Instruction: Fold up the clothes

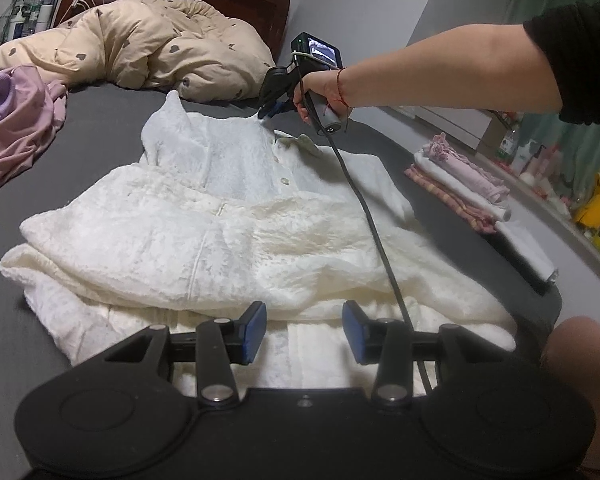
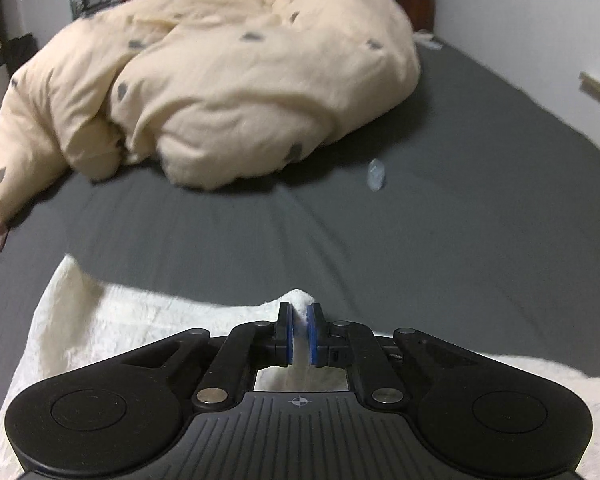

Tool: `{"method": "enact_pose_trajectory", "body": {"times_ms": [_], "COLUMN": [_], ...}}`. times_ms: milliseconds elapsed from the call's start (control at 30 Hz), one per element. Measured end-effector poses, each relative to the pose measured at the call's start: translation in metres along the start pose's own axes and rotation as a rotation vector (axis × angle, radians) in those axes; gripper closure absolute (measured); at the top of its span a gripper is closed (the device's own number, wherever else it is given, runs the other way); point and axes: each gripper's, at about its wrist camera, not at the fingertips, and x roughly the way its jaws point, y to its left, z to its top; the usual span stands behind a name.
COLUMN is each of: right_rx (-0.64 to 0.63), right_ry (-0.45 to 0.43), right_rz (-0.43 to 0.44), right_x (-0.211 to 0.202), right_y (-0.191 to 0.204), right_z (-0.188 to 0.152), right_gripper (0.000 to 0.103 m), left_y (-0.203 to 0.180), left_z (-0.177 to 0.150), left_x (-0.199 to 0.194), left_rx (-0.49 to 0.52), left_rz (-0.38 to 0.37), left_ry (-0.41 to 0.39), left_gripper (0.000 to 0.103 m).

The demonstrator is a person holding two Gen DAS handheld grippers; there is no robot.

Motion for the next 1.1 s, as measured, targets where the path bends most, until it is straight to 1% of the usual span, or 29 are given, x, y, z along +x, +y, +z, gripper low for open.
{"method": "enact_pose_trajectory", "body": {"times_ms": [67, 133, 233, 333, 400, 467, 500, 567, 633, 700, 767, 867, 933, 1100], "right_rx": [0.011, 0.028, 0.065, 0.118, 0.13, 0.109, 0.098, 0.094, 0.092, 0.086, 0.098, 0.174, 0.229, 0.37], "right_ry": [-0.012, -0.001, 0.012, 0.059, 0.057, 0.018, -0.004, -0.021, 0.046, 0.13, 0.19, 0.245, 0.31, 0.41], "right_rz": [-0.025, -0.061, -0.064, -0.06, -0.073, -0.108, -0.124, -0.106, -0.093, -0.125, -0.161, -0.159, -0.12, 0.06], "right_x": [-0.003, -0.004, 0.001, 0.007, 0.006, -0.002, -0.007, -0.016, -0.02, -0.022, -0.026, -0.036, -0.04, -0.048], "right_y": [-0.001, 0.002, -0.006, -0.012, -0.015, -0.015, -0.015, -0.02, -0.027, -0.037, -0.049, -0.072, -0.085, -0.105], "right_z": [0.003, 0.005, 0.001, -0.001, 0.001, 0.006, 0.009, 0.015, 0.02, 0.021, 0.018, 0.013, 0.008, -0.004], "right_gripper": [0.096, 0.096, 0.096, 0.095, 0.082, 0.056, 0.053, 0.053, 0.053, 0.053, 0.053, 0.053, 0.053, 0.053], "left_y": [-0.001, -0.003, -0.002, -0.002, -0.002, -0.002, -0.003, -0.005, -0.006, -0.008, -0.01, -0.013, -0.015, -0.018], "left_z": [0.0, 0.0, -0.001, -0.001, -0.001, -0.001, -0.001, -0.001, -0.002, -0.002, -0.002, -0.002, -0.002, -0.002], "left_x": [0.0, 0.0, 0.001, 0.001, 0.001, 0.002, 0.002, 0.002, 0.002, 0.001, 0.0, -0.001, -0.002, 0.0], "left_rx": [0.008, 0.014, 0.013, 0.01, 0.01, 0.01, 0.013, 0.022, 0.027, 0.032, 0.036, 0.044, 0.052, 0.064], "left_rz": [-0.001, -0.007, -0.005, -0.002, -0.006, -0.013, -0.014, -0.013, -0.014, -0.017, -0.02, -0.025, -0.029, -0.032], "left_ry": [0.001, 0.001, 0.003, 0.006, 0.007, 0.008, 0.012, 0.015, 0.015, 0.012, 0.008, 0.003, 0.003, 0.008], "left_gripper": [0.061, 0.061, 0.061, 0.061, 0.061, 0.06, 0.06, 0.06, 0.06, 0.06, 0.059, 0.059, 0.058, 0.058]}}
